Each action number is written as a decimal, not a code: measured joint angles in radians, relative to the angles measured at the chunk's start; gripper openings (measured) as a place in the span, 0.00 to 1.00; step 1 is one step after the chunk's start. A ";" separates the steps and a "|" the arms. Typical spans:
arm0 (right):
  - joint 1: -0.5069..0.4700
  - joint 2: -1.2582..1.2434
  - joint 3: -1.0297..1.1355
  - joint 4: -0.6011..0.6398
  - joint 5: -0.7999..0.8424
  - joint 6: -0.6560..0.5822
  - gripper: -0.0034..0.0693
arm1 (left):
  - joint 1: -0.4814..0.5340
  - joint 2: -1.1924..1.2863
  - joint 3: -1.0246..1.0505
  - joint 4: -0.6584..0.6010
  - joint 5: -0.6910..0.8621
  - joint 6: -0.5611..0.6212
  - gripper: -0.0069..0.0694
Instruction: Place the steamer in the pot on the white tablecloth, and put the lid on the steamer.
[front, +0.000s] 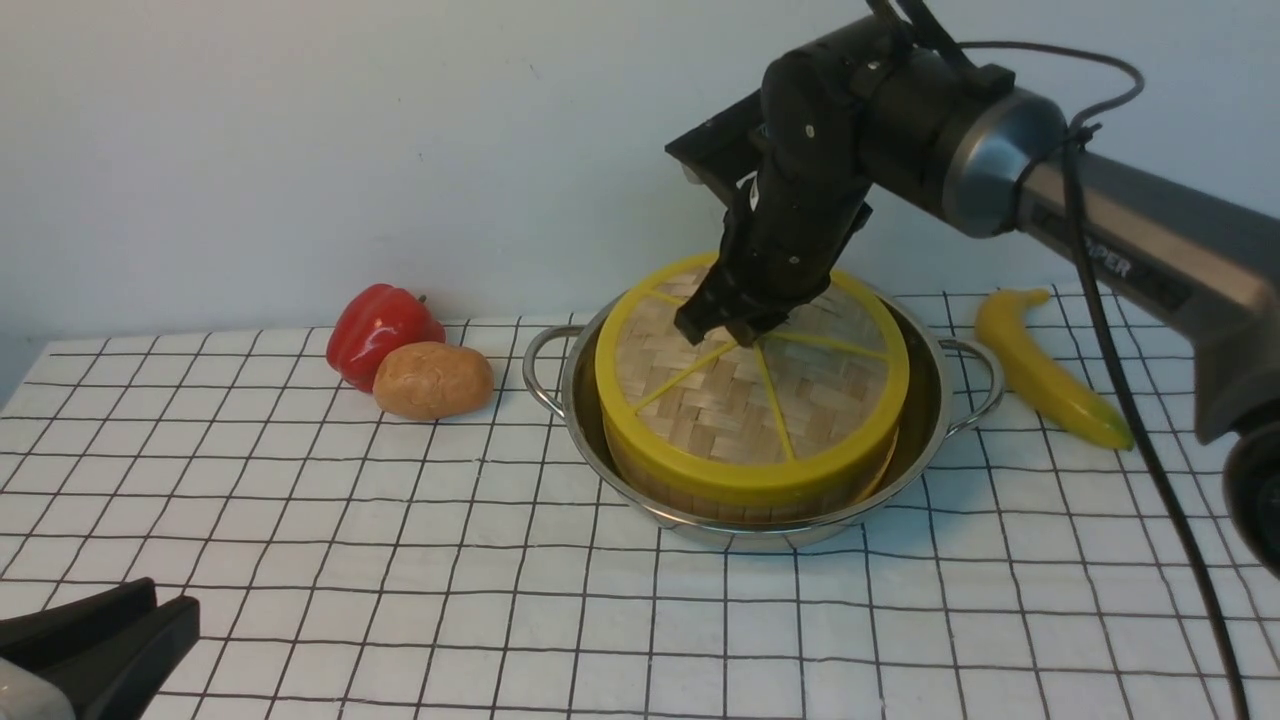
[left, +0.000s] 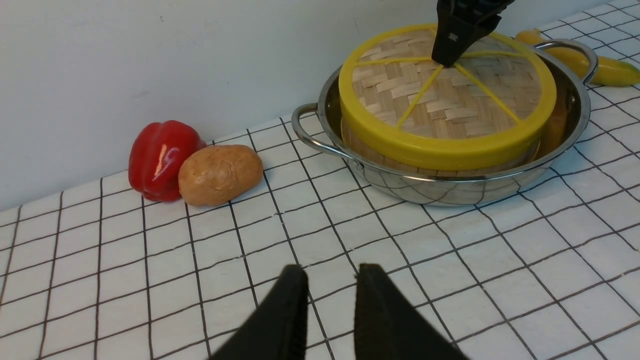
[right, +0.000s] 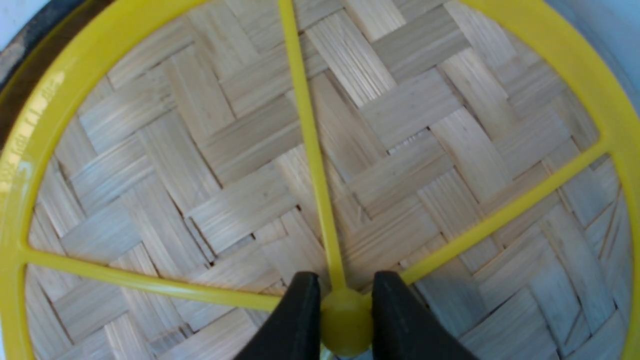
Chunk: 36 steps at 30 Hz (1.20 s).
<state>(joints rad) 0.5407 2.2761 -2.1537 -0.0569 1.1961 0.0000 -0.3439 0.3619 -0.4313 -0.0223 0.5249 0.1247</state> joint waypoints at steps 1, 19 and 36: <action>0.000 0.000 -0.001 0.000 0.001 0.000 0.26 | 0.000 0.000 0.000 0.000 0.000 0.000 0.27; 0.000 -0.212 0.000 0.022 0.035 0.041 0.83 | 0.000 0.000 0.000 0.000 0.000 0.000 0.27; 0.000 -1.051 0.200 0.024 0.024 0.045 0.16 | 0.000 0.000 0.000 0.005 0.000 0.000 0.30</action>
<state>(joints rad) 0.5407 1.2254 -1.9536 -0.0325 1.2197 0.0453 -0.3439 0.3619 -0.4313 -0.0173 0.5249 0.1247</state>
